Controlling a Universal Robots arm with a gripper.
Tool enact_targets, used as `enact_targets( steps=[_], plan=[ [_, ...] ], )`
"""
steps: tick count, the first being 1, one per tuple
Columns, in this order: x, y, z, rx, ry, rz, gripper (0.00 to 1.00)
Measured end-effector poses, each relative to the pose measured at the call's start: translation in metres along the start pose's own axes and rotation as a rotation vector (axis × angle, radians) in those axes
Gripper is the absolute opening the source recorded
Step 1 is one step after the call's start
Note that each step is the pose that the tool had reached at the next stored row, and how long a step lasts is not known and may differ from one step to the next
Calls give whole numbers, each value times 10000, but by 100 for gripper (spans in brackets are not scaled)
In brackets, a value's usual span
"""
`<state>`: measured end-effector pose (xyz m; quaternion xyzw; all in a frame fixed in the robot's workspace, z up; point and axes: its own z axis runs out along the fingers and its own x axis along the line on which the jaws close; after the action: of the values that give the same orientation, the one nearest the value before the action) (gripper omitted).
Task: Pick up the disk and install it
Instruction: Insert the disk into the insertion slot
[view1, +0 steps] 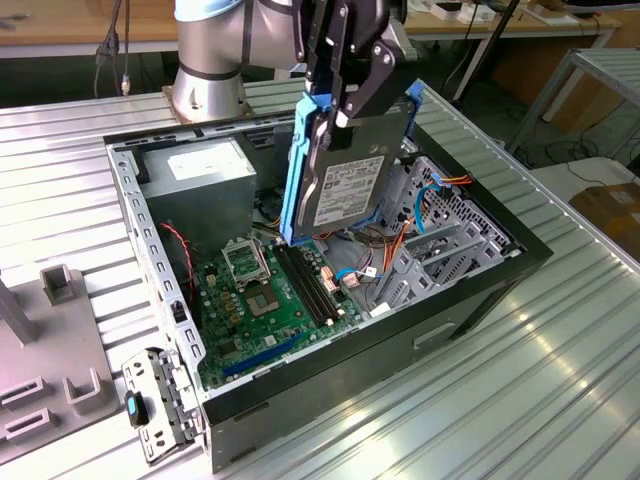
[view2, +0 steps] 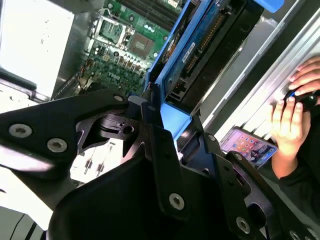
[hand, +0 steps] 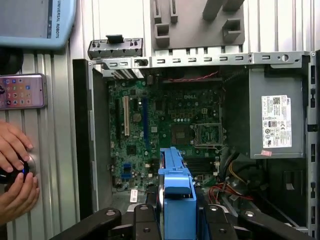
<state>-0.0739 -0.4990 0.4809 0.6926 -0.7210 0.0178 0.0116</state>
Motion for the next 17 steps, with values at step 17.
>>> enact_targets(
  steps=[17],
  plan=[
    [293,-908,59,-4,0,0,37]
  ],
)
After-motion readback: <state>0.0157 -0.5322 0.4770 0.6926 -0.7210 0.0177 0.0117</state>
